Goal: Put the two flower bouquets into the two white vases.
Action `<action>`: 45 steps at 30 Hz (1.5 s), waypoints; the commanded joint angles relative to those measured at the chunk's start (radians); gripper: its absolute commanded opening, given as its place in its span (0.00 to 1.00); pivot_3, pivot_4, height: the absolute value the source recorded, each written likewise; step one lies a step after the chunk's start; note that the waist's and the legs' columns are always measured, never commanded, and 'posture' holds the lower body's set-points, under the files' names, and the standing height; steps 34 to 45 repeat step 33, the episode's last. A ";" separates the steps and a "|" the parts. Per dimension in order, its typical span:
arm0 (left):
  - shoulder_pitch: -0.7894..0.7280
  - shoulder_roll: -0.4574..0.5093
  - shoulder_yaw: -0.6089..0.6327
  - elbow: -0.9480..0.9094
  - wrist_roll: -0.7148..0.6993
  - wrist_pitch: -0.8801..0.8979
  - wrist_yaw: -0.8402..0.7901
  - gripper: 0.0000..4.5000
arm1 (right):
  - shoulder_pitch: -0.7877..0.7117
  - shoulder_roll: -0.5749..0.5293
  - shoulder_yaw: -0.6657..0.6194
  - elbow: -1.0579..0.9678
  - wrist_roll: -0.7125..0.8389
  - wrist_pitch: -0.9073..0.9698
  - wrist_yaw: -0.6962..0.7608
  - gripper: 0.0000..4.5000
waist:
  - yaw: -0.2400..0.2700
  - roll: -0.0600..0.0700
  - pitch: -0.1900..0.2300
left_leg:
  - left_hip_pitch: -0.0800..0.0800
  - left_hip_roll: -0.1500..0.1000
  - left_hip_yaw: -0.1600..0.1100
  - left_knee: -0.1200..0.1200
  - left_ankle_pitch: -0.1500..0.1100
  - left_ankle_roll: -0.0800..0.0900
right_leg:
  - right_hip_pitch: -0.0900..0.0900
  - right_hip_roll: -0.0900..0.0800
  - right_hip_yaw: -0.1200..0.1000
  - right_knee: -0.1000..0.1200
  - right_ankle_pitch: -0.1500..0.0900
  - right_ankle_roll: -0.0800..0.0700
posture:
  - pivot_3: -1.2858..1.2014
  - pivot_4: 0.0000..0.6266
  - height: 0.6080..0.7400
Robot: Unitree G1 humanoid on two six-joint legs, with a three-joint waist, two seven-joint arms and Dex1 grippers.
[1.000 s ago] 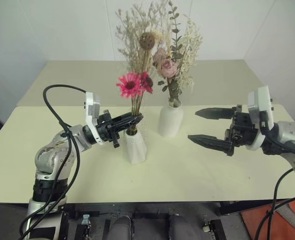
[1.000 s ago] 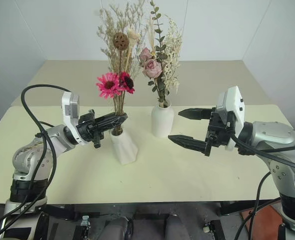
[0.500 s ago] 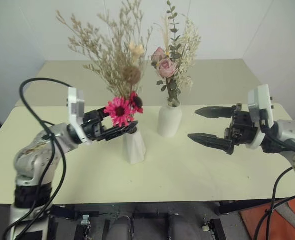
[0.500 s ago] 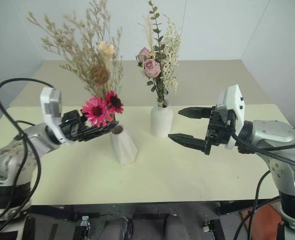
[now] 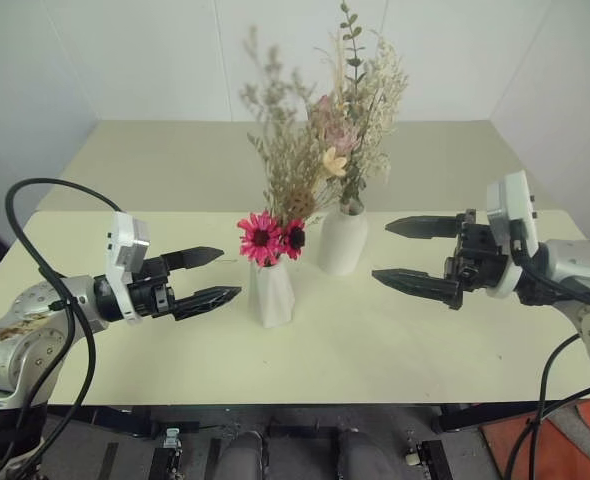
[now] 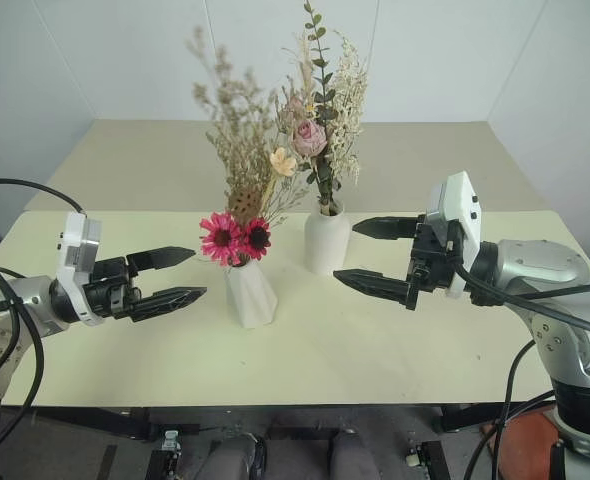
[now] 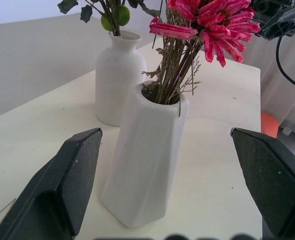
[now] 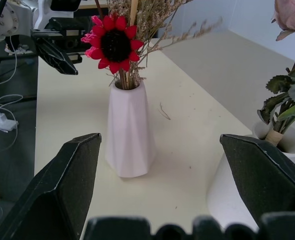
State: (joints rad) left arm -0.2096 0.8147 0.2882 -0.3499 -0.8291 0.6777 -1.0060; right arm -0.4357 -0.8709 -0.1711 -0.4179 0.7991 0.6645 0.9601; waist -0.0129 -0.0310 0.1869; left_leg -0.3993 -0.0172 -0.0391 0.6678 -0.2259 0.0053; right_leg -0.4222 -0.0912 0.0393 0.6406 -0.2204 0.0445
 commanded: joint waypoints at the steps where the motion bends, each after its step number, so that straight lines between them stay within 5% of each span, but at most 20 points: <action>1: 0.025 0.024 0.048 -0.037 -0.011 -0.027 -0.025 1.00 | -0.019 -0.003 -0.018 -0.005 -0.001 -0.020 0.013 1.00 | -0.003 0.000 0.000 | 0.000 0.000 0.000 0.000 0.000 0.000 | 0.000 0.000 0.000 0.000 0.000 0.000 | 0.52 0.24 1.00; 10: 0.044 0.152 0.177 -0.018 -0.036 -0.043 -0.163 1.00 | 0.064 -0.031 -0.075 -0.006 0.006 0.001 0.015 1.00 | 0.000 0.000 0.000 | 0.000 0.000 0.001 0.000 0.000 0.000 | 0.000 0.000 0.000 0.000 0.000 0.000 | 0.52 0.24 1.00; 20: 0.119 0.182 0.307 -0.061 -0.074 -0.023 -0.169 1.00 | 0.135 -0.079 -0.148 0.020 0.014 0.021 0.018 1.00 | -0.004 0.000 0.000 | 0.000 0.001 0.002 0.000 0.000 0.000 | 0.000 0.001 0.000 0.000 0.000 0.000 | 0.52 0.24 1.00; 45: 0.054 0.153 0.278 -0.056 -0.117 -0.022 -0.092 1.00 | 0.168 -0.077 -0.169 0.015 -0.013 0.006 0.000 1.00 | -0.001 0.000 0.000 | 0.000 0.001 0.002 0.000 0.000 0.000 | 0.000 0.000 0.000 0.000 0.000 0.000 | 0.52 0.24 1.00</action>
